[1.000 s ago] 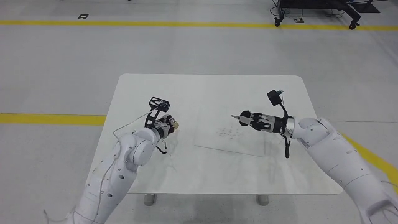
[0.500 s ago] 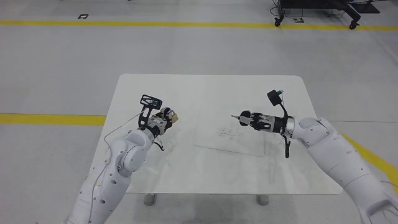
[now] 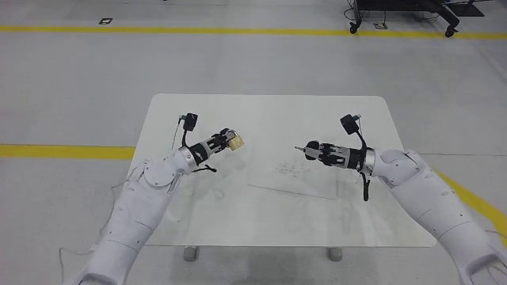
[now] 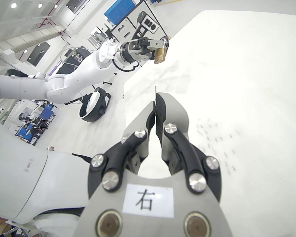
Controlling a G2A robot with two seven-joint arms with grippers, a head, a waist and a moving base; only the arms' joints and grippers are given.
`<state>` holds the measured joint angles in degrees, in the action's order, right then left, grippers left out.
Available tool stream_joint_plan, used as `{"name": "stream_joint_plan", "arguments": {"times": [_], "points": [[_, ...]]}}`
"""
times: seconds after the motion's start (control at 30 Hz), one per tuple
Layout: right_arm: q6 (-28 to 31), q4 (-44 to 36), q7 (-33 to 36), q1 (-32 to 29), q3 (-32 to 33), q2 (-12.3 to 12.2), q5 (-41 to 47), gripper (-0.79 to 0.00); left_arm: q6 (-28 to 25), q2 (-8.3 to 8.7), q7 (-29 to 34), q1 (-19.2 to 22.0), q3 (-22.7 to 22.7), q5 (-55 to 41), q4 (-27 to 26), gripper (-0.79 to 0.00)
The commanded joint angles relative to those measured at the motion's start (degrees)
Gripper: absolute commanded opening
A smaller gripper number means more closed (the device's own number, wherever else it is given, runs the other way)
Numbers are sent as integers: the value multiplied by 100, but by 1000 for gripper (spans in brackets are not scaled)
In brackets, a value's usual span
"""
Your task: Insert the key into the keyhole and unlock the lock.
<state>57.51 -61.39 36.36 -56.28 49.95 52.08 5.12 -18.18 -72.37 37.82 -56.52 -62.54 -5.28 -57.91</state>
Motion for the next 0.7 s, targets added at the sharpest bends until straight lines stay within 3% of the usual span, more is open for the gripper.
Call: {"name": "stream_joint_plan", "arguments": {"times": [0.0, 0.07, 0.33, 0.53, 0.67], "points": [[0, 0, 0, 0, 0, 0, 0, -785, 56, -122, 208, 427, 172, -526, 561, -785], [0, 0, 0, 0, 0, 0, 0, -785, -25, -224, 360, 761, 423, -462, 818, -785], [0, 0, 0, 0, 0, 0, 0, -785, 73, -223, 311, 700, 429, -447, 798, -785], [-363, -273, -351, -81, -177, 135, 263, -785, 1022, -319, 647, 604, 250, -1858, 857, -785], [-428, -235, -523, 33, -389, 311, 745, -785, 1177, -493, 859, 810, 255, -2907, 1270, -785]]}}
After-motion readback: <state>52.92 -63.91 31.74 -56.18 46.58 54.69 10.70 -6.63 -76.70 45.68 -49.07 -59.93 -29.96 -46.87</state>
